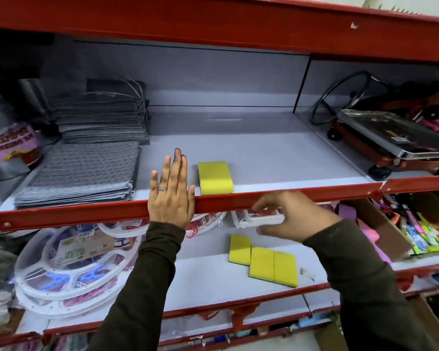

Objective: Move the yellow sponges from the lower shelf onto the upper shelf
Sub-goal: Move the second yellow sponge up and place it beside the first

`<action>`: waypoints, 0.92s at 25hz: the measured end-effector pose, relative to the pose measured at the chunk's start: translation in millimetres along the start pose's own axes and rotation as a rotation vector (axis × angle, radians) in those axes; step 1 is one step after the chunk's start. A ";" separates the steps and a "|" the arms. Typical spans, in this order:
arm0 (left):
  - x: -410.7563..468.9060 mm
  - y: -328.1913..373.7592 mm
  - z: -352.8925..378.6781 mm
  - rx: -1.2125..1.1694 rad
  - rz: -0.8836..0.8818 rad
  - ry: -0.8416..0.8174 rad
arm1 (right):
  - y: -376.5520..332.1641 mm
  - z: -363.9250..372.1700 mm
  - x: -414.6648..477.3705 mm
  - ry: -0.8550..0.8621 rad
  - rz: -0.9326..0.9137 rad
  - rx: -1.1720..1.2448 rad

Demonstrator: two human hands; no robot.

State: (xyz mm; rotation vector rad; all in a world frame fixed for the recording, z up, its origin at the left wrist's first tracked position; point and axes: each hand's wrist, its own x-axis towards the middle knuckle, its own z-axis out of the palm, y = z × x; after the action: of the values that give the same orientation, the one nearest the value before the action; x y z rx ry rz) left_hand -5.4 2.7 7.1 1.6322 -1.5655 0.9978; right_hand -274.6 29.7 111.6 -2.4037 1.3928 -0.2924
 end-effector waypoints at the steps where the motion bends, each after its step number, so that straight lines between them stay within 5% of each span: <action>1: -0.4 -0.4 0.8 0.001 0.004 0.009 | 10.6 17.8 0.6 -0.087 0.051 0.011; 4: -1.1 -1.0 2.8 0.016 0.025 0.041 | 45.1 79.6 19.8 -0.306 0.208 0.010; 9: -2.6 -2.4 6.2 0.033 0.040 0.062 | 81.2 157.8 67.9 -0.383 0.340 -0.087; 16: -4.2 -3.4 11.6 0.082 0.052 0.063 | 109.0 211.0 102.4 -0.528 0.364 -0.271; 23: -1.8 -3.5 9.5 0.076 0.051 0.040 | 105.8 234.9 90.4 -0.470 0.274 -0.456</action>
State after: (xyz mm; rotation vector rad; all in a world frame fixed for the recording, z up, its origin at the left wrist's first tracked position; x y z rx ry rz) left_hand -1.1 -4.4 1.1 1.6205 -1.5669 1.1219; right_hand -233.0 -52.0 -145.6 -2.3379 1.6474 0.6836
